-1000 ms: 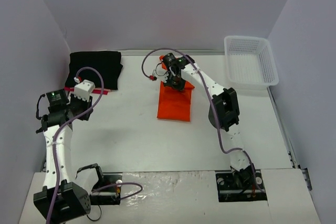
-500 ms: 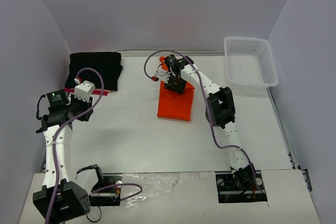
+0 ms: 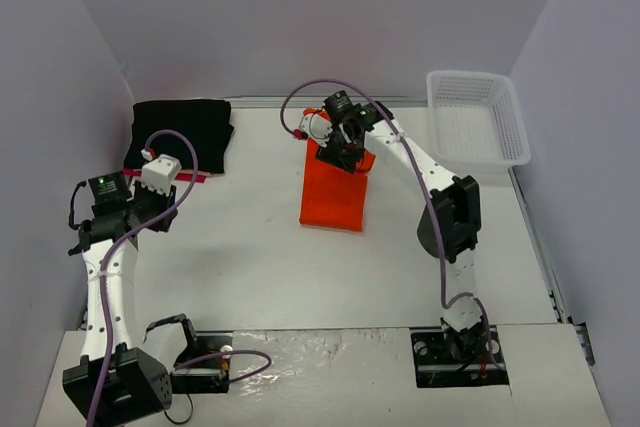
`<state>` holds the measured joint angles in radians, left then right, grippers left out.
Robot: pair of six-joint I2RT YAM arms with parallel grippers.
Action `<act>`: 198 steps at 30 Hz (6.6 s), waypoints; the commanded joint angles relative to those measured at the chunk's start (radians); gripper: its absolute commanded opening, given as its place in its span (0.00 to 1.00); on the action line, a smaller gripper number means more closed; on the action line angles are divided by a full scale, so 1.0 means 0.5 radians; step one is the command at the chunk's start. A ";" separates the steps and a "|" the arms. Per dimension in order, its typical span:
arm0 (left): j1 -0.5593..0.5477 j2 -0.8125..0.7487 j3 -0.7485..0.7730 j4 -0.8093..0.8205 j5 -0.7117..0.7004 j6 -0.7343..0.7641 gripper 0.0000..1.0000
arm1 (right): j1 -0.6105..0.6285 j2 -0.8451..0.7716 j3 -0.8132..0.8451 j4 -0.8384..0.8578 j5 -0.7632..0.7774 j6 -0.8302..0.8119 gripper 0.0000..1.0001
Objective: Fold and stack the t-shirts
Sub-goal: Fold the folded rectangular tshirt in 1/3 of the way, then grab one side of the 2/3 rectangular tshirt with right arm, then fold the long partially folded tshirt into a neat square, then put the neatly folded tshirt into the corner of the board with the left arm
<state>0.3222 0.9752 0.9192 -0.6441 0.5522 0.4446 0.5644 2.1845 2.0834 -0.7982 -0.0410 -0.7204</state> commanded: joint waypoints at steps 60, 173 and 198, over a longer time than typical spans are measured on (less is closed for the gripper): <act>0.012 -0.153 0.024 0.040 0.080 0.040 0.17 | 0.592 -0.607 -1.298 0.090 -0.179 0.318 0.00; 0.012 -0.005 0.024 0.012 -0.003 0.059 0.44 | -0.153 0.415 0.340 0.510 -0.026 0.017 0.59; 0.012 0.337 0.349 -0.104 0.190 -0.199 0.94 | 0.715 -0.878 -1.329 0.765 0.435 0.250 0.53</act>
<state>0.3222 1.0908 1.0142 -0.6598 0.5758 0.3946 0.9043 1.7107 1.4395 -0.3927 0.1165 -0.6220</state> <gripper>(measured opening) 0.945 0.532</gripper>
